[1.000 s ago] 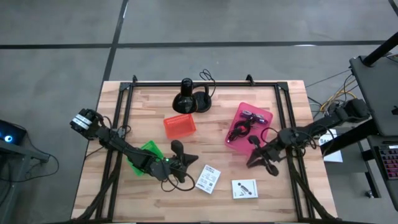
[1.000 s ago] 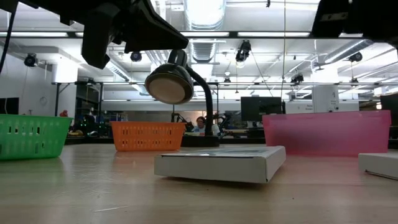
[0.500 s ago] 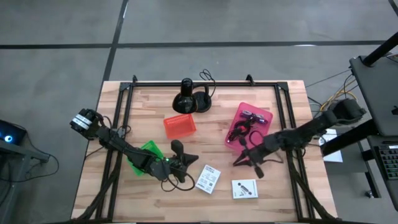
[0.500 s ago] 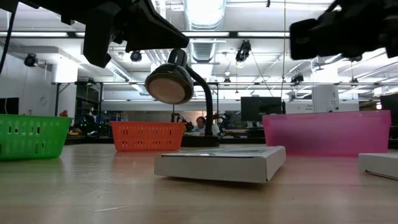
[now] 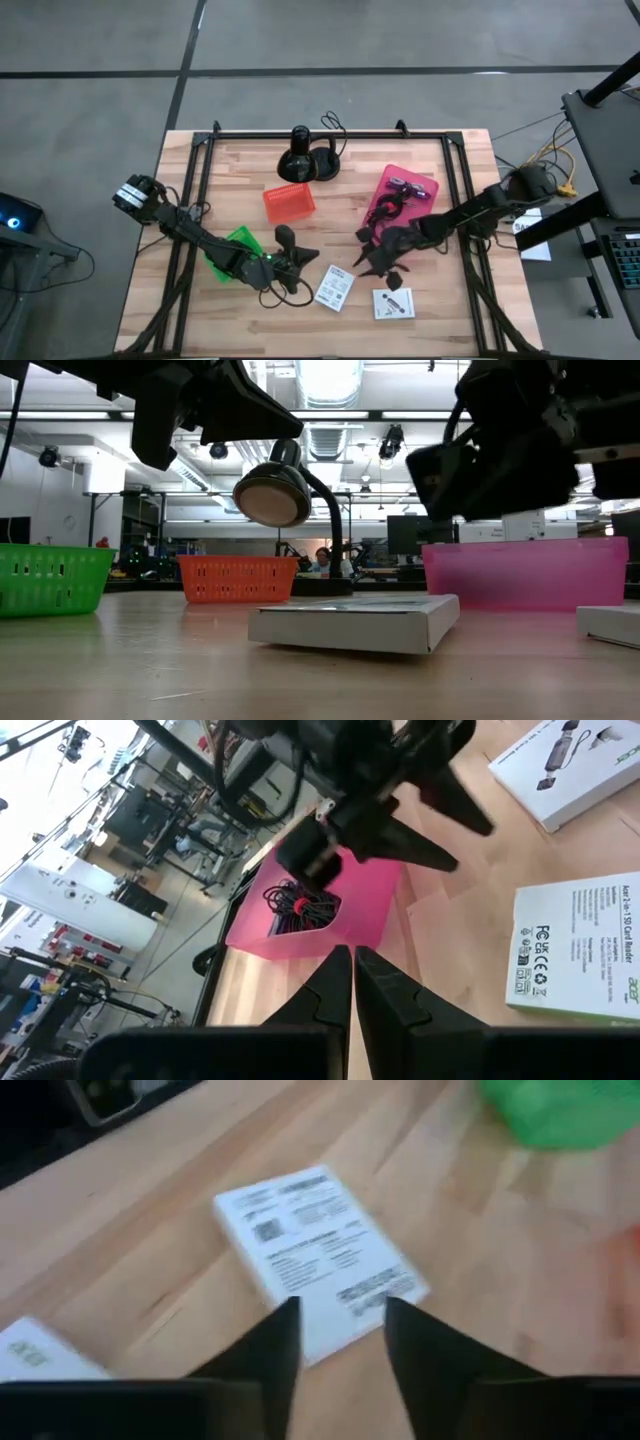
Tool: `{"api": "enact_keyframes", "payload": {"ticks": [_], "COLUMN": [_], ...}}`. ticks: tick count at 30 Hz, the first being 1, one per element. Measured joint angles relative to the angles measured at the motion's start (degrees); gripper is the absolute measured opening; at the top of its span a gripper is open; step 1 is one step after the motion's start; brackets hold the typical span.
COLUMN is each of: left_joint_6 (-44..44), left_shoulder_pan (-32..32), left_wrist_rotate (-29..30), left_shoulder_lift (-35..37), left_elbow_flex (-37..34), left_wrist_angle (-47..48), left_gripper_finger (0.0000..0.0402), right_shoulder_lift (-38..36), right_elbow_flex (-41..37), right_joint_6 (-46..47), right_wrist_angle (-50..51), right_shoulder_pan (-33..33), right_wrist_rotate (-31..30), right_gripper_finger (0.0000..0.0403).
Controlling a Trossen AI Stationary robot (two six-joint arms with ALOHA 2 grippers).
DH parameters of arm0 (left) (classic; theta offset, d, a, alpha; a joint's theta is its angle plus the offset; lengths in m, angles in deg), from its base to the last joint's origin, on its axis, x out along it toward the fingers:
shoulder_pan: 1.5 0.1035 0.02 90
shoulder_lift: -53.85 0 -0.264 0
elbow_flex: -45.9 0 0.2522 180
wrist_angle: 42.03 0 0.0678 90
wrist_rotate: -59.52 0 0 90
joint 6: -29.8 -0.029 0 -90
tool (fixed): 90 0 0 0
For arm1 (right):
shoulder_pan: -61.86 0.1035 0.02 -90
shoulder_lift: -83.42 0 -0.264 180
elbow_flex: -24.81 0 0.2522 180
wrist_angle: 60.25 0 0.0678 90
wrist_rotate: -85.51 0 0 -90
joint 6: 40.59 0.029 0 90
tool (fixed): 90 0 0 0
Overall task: Pick and place items into bin
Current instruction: Put the left card reader box into the orange bin
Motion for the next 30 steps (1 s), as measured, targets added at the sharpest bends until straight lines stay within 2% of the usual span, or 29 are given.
{"api": "enact_keyframes", "payload": {"ticks": [6, 11, 16, 20, 24, 30], "left_joint_6": [0.0, 0.0, 2.26, 3.49, 5.36, 16.96], "left_shoulder_pan": [0.0, 0.0, 0.0, 0.11, 0.02, -0.12], "left_wrist_rotate": [-0.02, -0.04, -1.93, -10.51, -15.27, -25.44], "left_shoulder_lift": [0.0, 0.0, 0.0, 0.0, 0.0, 0.23], "left_elbow_flex": [-0.04, -0.04, -0.04, -0.04, 0.02, 0.29], "left_wrist_angle": [0.26, 0.28, 1.77, 6.61, 7.16, 12.99], "left_gripper_finger": [0.0002, 0.0002, 0.0002, 0.0002, 0.0002, 0.0002], "right_shoulder_lift": [4.74, 7.87, 9.7, 9.32, 8.8, 8.8], "right_elbow_flex": [5.45, 9.35, 10.96, 10.94, 10.94, 10.94], "right_joint_6": [-4.41, -8.93, -12.62, -12.01, -11.47, -11.4], "right_wrist_angle": [6.23, 9.86, 11.94, 12.44, 12.46, 12.84], "right_shoulder_pan": [0.19, 0.39, 1.32, 1.85, 2.1, 2.07], "right_wrist_rotate": [1.7, 1.66, 1.6, 1.36, 1.17, 0.98], "right_gripper_finger": [0.0233, 0.0277, 0.0284, 0.0276, 0.0265, 0.0258]}}
